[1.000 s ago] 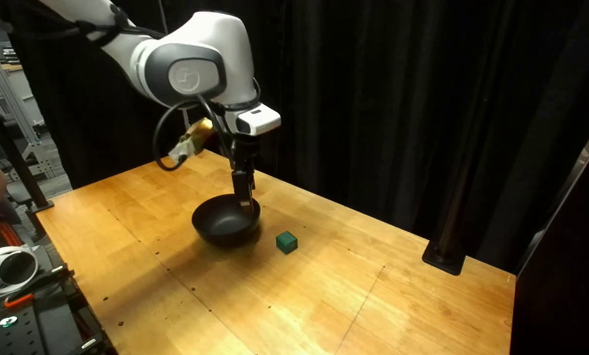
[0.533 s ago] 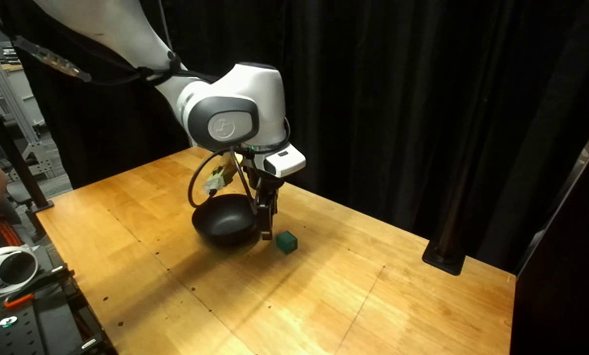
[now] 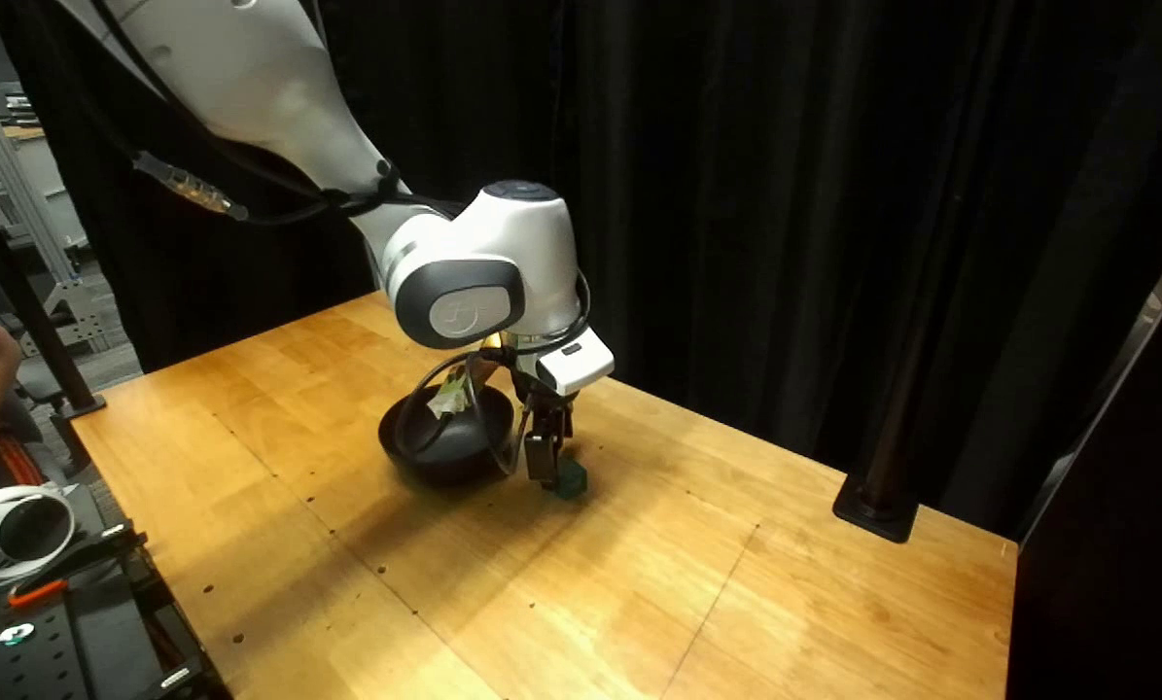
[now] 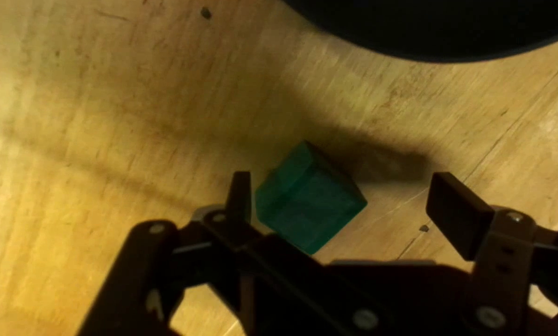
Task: Pick up the green cube and put it in the bowl
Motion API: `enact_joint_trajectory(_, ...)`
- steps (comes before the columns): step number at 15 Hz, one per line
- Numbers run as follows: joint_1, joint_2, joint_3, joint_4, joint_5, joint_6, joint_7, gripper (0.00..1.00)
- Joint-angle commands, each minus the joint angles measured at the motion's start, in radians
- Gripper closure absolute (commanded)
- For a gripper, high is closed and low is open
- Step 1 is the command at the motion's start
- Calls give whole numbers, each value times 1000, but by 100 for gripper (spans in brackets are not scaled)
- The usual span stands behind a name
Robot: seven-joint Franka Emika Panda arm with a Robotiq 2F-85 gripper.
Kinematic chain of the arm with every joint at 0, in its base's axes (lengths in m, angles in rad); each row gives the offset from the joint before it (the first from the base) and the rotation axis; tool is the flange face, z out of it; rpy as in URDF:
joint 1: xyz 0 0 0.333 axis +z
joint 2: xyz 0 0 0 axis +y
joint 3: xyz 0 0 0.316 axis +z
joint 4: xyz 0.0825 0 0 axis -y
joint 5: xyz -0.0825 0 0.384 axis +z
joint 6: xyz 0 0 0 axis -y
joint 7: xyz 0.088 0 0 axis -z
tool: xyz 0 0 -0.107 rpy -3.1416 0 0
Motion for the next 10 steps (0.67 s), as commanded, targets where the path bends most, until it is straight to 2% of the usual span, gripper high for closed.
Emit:
enact_joint_trajectory(1, 25, 56, -25, 41, 35, 75, 0, 31)
enact_joint_trajectory(5, 24, 49, -32, 29, 39, 66, -10, 62)
enact_joint_trajectory(8, 4, -36, -12, -14, 50, -33, -38, 83)
enact_joint_trajectory(10, -4, -130, 12, -70, 55, -96, -79, 83)
